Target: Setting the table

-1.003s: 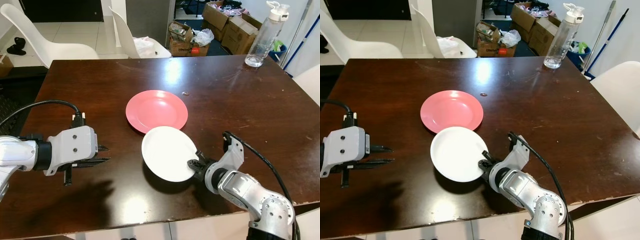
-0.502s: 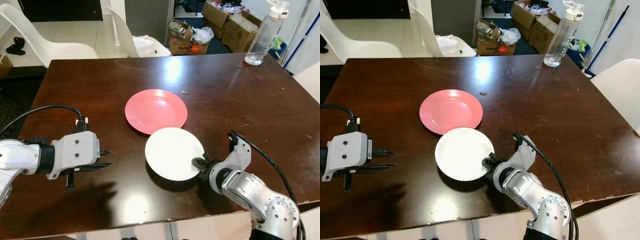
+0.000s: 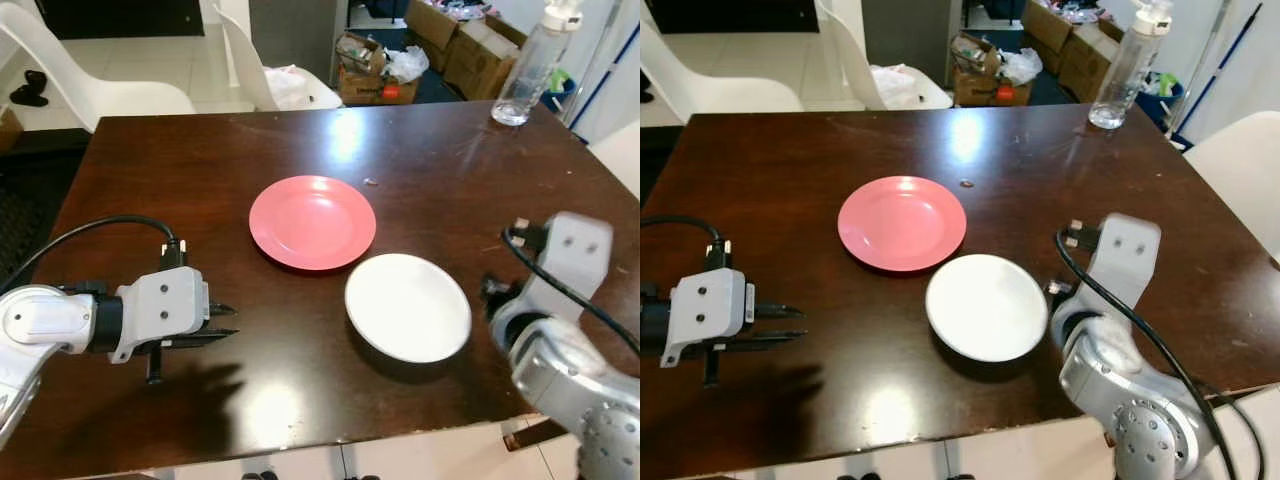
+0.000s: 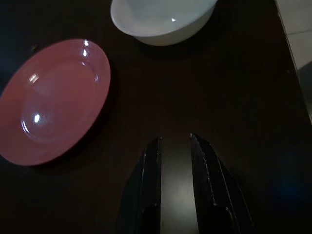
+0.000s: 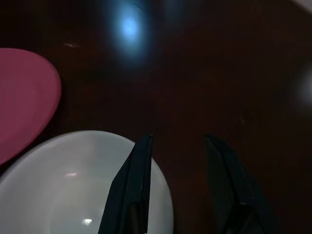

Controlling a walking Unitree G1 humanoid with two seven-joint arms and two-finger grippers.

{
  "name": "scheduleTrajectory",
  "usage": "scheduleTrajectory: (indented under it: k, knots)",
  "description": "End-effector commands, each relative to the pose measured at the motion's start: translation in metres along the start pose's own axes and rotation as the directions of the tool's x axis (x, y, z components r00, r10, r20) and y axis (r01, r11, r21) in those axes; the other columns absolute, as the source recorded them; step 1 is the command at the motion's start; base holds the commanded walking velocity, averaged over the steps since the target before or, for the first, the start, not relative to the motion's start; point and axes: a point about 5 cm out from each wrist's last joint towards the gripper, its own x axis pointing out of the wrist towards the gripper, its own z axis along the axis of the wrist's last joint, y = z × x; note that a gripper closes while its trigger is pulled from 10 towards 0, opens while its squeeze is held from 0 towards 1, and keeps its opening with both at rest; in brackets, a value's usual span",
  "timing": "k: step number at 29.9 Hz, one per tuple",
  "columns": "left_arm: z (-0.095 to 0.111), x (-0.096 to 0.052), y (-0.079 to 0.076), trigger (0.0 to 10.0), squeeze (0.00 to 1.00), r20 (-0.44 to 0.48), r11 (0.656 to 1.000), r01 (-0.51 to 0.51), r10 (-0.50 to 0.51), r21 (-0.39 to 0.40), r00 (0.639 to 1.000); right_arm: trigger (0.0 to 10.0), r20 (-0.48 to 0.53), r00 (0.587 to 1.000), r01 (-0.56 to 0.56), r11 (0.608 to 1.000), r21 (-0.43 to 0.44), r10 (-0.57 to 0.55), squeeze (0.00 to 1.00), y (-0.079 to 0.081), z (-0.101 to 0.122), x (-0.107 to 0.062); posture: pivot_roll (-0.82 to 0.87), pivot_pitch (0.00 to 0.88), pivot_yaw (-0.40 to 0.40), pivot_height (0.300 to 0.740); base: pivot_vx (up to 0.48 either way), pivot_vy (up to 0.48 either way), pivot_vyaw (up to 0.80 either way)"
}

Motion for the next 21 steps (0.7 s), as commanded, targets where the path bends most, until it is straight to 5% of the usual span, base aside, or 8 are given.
scheduleTrajectory:
  k: [1,4,7,9,14,21]
  knots:
    - [-0.003,0.005,-0.003,10.0,0.0,-0.003,1.0,0.01,-0.01,-0.016,1.0,10.0,0.029,1.0,-0.005,0.999,-0.042,0.006,0.0,0.0,0.003,0.003,-0.03,0.078,0.044,0.74,0.0,0.0,0.0]
    - [-0.001,0.01,-0.004,10.0,0.0,0.015,1.0,0.0,0.0,-0.021,1.0,10.0,0.071,0.989,-0.127,0.992,-0.013,0.127,0.0,0.007,0.011,0.013,-0.03,0.074,0.043,0.74,0.0,0.0,0.0]
    - [0.001,0.018,-0.005,10.0,0.0,0.038,0.999,-0.027,0.028,-0.032,0.999,10.0,0.136,0.917,-0.364,0.926,-0.098,0.375,0.0,0.023,0.02,0.015,-0.03,0.07,0.043,0.74,0.0,0.0,0.0]
    - [0.002,0.021,-0.006,10.0,0.0,0.049,0.999,-0.038,0.04,-0.039,0.998,10.0,0.121,0.897,-0.416,0.905,-0.088,0.424,0.0,0.021,0.018,0.016,-0.03,0.067,0.044,0.74,0.0,0.0,0.0]
    - [0.004,0.026,-0.007,10.0,0.0,0.069,0.996,-0.063,0.067,-0.062,0.995,10.0,0.012,0.87,-0.485,0.859,-0.163,0.493,0.0,0.004,-0.002,0.019,-0.04,0.067,0.051,0.74,0.0,0.0,0.0]
    - [0.004,0.03,-0.007,10.0,0.0,0.081,0.994,-0.078,0.084,-0.076,0.993,10.0,-0.135,0.888,-0.46,0.844,-0.275,0.439,0.0,-0.055,-0.029,0.025,-0.05,0.067,0.058,0.74,0.0,0.0,0.0]
